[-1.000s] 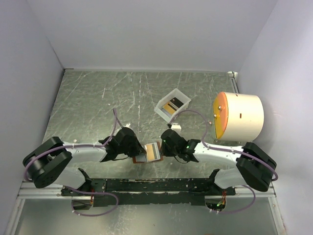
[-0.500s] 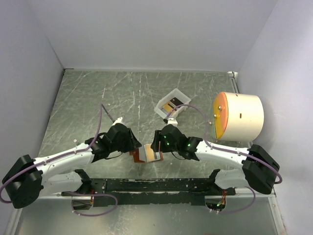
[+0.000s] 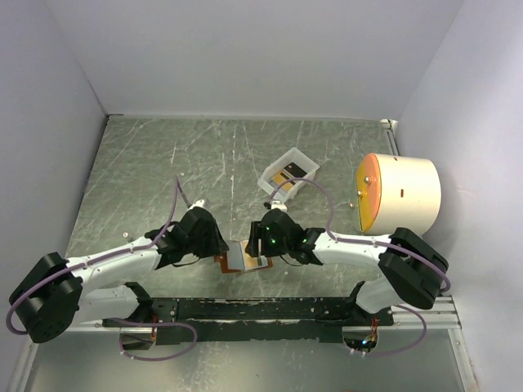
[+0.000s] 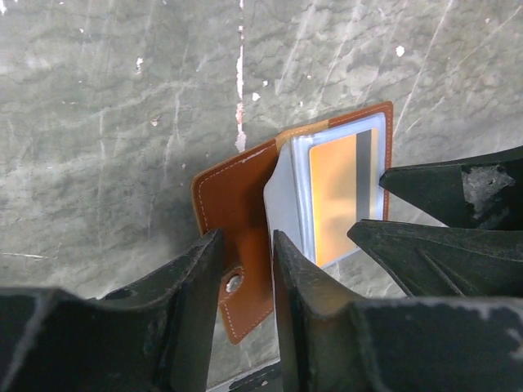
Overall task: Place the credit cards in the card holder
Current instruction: Insert the credit card into the card holder, then turn over the card slot in the card holder.
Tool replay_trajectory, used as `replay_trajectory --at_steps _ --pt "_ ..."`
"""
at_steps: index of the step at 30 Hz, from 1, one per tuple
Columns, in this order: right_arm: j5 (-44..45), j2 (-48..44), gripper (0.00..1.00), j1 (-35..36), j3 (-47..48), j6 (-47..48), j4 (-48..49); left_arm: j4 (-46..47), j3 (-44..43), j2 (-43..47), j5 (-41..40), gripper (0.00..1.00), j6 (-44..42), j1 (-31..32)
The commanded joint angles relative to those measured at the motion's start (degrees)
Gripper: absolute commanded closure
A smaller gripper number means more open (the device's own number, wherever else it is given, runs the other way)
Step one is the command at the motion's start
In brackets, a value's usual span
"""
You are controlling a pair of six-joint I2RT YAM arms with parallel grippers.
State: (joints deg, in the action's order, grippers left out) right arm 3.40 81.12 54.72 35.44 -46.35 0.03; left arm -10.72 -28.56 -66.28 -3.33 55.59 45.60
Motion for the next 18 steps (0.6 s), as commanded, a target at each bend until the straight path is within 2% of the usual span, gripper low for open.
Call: replay_trajectory --at_steps 1,11,18 --pt "-0.99 1.13 0.39 -0.19 -0.11 0.54 2.73 0.26 1.30 0.68 0.82 0.60 -1.46 -0.84" --pt "-2.76 2.63 0.34 -0.41 -0.89 -0.71 4.52 1.35 3.52 0.01 1.03 0.70 -1.61 -1.75" --pt "-12.78 -0.04 0.34 -2.60 -5.85 -5.32 16.29 3.51 5.11 -1.02 1.67 0.74 -1.11 -1.75"
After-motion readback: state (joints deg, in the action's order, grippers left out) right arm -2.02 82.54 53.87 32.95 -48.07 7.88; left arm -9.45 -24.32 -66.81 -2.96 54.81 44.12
